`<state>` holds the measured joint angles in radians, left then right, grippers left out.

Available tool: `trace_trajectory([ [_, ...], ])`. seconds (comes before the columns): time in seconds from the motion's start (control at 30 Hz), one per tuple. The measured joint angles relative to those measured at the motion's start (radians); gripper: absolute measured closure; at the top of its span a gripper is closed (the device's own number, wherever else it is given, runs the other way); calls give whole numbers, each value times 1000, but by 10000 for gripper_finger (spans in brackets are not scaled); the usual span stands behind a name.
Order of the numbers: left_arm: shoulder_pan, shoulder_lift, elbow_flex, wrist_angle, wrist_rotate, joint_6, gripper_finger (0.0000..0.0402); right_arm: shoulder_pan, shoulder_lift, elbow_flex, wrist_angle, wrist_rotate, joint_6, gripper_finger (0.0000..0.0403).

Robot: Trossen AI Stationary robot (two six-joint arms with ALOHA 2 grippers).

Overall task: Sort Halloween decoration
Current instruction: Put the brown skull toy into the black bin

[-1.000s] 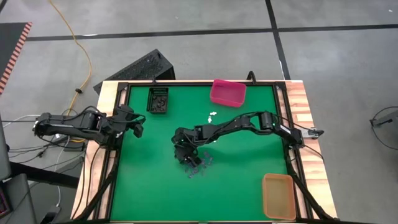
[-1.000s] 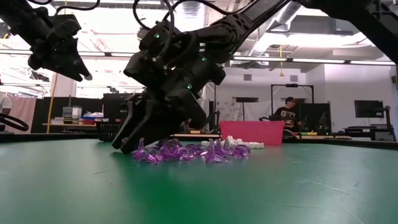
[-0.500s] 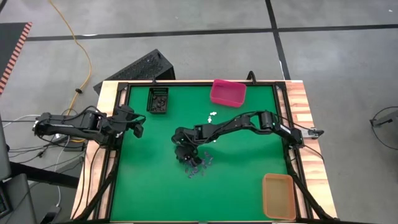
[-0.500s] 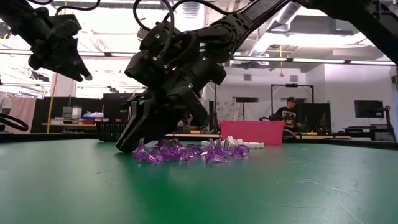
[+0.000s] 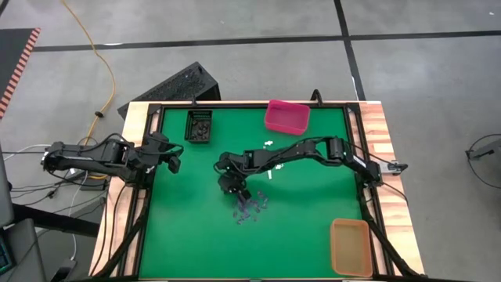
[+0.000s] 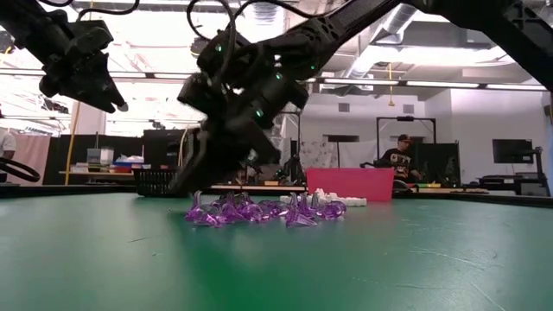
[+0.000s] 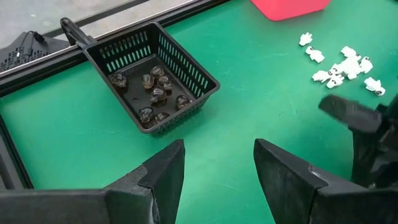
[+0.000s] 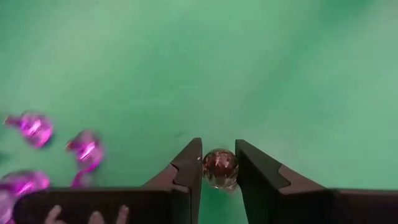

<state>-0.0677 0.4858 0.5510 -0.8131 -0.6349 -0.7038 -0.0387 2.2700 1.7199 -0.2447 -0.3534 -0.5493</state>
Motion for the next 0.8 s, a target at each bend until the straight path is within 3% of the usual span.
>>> trace_trajectory([
  [0.2,0,0,0,0,-1,0,219,-40,0,98,1,1,2,295],
  [0.47,0,0,0,0,-14,3,219,-126,-2,164,88,97,6,295],
  [0.8,0,0,0,0,-56,11,219,-227,7,169,298,195,222,295],
])
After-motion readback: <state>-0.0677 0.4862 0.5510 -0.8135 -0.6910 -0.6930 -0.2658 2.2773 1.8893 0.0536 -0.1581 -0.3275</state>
